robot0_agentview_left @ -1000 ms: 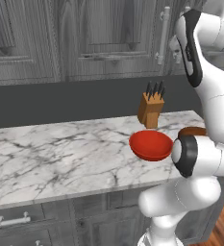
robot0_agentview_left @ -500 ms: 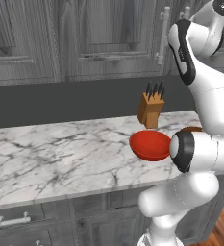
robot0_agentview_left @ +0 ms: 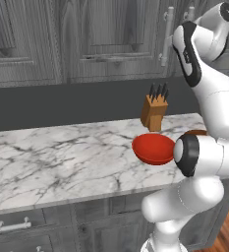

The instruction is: Open the cabinet. Pick the bowls from the counter and place them in the cabinet. Then close the cabinet.

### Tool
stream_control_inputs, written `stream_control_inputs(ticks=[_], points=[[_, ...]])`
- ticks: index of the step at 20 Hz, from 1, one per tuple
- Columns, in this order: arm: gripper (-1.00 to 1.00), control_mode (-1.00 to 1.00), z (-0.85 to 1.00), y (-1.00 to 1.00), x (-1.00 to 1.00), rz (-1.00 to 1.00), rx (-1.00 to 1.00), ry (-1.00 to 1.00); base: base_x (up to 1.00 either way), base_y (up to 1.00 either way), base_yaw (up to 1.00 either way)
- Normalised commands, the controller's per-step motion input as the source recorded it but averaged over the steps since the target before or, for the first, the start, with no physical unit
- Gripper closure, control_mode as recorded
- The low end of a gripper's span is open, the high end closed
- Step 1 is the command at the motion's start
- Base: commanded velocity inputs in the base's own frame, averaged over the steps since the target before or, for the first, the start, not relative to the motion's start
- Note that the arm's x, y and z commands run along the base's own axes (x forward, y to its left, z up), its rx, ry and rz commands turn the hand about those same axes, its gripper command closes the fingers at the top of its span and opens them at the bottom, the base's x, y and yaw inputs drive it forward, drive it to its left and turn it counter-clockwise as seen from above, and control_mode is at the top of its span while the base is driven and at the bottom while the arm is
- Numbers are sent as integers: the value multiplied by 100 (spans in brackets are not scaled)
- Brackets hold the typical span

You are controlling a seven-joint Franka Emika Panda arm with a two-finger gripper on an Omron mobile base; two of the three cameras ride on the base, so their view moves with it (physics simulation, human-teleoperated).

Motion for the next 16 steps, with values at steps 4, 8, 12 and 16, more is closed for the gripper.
stream_control_inputs(ticks=[4, 8, 12, 16], points=[[100, -100, -57, -31, 77, 0, 5, 0, 0, 0, 0], [100, -100, -54, -45, 30, 0, 0, -9, 0, 0, 0], [100, -100, -63, -79, 1, 0, 1, -4, 0, 0, 0], [100, -100, -25, -100, -68, 0, 19, -2, 0, 0, 0]])
